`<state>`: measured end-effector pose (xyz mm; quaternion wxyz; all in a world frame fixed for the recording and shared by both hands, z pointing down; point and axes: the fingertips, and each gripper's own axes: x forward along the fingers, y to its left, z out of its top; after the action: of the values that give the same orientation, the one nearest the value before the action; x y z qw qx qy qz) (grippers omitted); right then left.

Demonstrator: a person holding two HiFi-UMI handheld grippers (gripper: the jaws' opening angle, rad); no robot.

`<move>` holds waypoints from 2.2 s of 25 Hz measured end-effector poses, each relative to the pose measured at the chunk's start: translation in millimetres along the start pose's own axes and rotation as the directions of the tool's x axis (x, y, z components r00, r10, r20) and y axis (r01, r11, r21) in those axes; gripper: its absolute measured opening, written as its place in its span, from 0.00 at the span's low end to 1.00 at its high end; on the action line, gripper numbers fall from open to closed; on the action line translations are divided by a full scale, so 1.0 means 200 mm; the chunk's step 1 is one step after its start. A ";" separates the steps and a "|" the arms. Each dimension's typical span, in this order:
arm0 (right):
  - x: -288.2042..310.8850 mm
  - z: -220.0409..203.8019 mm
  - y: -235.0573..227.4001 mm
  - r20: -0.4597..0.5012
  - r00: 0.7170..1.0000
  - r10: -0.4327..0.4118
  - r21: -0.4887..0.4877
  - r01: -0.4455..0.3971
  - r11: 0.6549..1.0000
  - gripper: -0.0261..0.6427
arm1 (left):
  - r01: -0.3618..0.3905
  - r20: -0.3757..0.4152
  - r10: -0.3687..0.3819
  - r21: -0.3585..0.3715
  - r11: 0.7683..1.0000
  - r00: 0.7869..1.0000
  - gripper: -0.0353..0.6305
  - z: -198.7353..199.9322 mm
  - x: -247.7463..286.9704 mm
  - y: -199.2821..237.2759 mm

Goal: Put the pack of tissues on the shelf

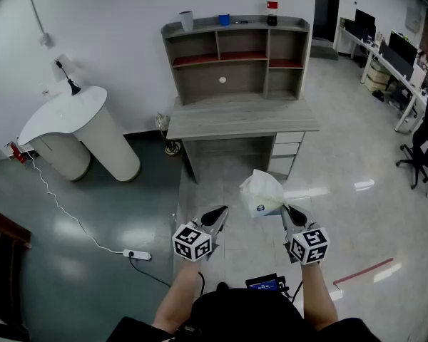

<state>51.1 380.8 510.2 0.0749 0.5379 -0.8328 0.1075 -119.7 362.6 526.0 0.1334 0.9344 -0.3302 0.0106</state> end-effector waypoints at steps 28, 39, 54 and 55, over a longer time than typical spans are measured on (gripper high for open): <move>-0.08 -0.07 -0.18 -0.023 0.999 0.047 0.024 -0.046 0.999 0.06 | 0.013 -0.014 -0.013 0.000 1.000 1.000 0.05 -0.07 0.15 -0.17; -0.12 -0.09 -0.38 -0.025 0.997 0.079 0.031 -0.078 0.996 0.06 | -0.043 0.032 0.042 0.044 0.998 0.999 0.05 -0.06 0.27 -0.26; 0.11 -0.04 -0.59 -0.021 0.999 0.048 0.037 -0.048 0.998 0.06 | -0.043 0.018 0.043 0.006 0.999 0.999 0.05 -0.07 0.51 -0.03; 0.14 -0.03 -0.60 -0.022 0.999 0.046 0.036 -0.045 0.998 0.06 | -0.042 0.017 0.042 0.006 0.999 0.999 0.05 -0.06 0.53 0.00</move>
<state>149.6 309.6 534.3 0.0725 0.5187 -0.8419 0.1300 -35.7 300.2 548.6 0.1275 0.9278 -0.3507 0.0067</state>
